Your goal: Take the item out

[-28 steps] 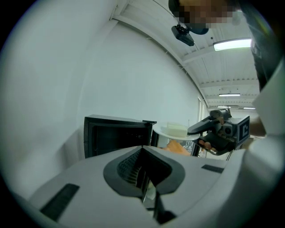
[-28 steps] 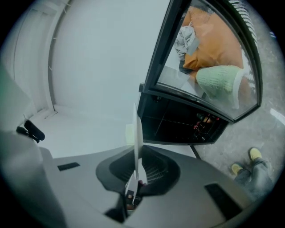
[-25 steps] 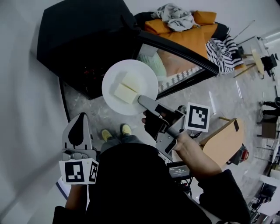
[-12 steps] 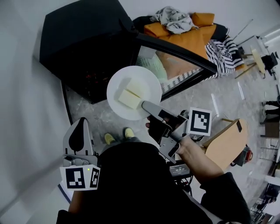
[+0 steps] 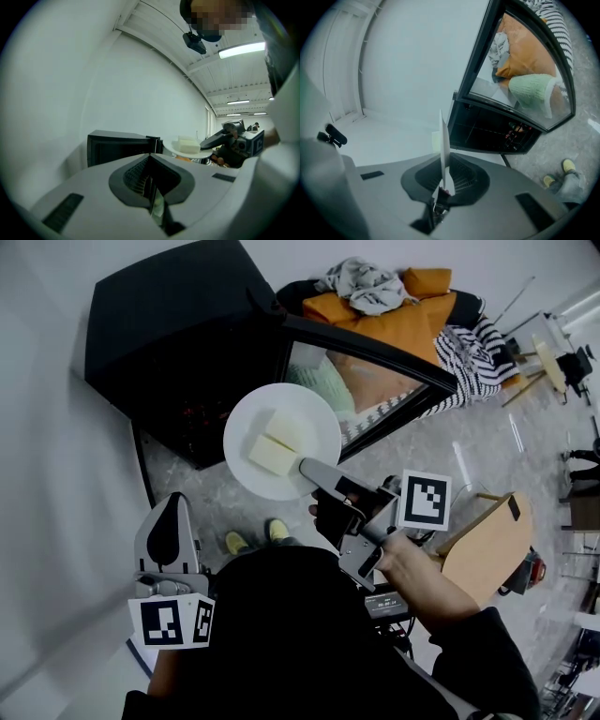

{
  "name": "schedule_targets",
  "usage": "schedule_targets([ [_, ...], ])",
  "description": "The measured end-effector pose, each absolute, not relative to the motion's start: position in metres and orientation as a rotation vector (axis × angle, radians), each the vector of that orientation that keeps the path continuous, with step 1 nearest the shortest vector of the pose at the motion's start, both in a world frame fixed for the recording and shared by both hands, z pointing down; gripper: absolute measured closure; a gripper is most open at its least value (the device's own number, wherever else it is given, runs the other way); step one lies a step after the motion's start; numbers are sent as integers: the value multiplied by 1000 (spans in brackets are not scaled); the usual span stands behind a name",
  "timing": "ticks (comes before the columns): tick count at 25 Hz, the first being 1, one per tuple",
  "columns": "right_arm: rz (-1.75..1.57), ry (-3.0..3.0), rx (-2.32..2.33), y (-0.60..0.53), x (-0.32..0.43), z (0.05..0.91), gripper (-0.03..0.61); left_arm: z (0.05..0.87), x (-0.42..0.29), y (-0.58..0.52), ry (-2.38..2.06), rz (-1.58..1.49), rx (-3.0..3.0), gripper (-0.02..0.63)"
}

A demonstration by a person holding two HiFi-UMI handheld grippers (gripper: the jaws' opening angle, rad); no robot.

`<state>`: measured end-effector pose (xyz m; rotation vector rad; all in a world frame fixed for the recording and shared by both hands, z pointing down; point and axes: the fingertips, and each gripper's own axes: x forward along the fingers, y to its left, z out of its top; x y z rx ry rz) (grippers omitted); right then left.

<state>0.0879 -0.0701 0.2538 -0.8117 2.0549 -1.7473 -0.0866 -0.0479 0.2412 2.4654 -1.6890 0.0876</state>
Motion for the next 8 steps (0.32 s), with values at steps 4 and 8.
schedule_targets([
  [4, -1749, 2057, -810, -70, 87, 253, 549, 240, -86, -48, -1689, 84, 2468, 604],
  [8, -1747, 2062, -816, -70, 88, 253, 549, 238, -84, -47, -1688, 82, 2472, 604],
])
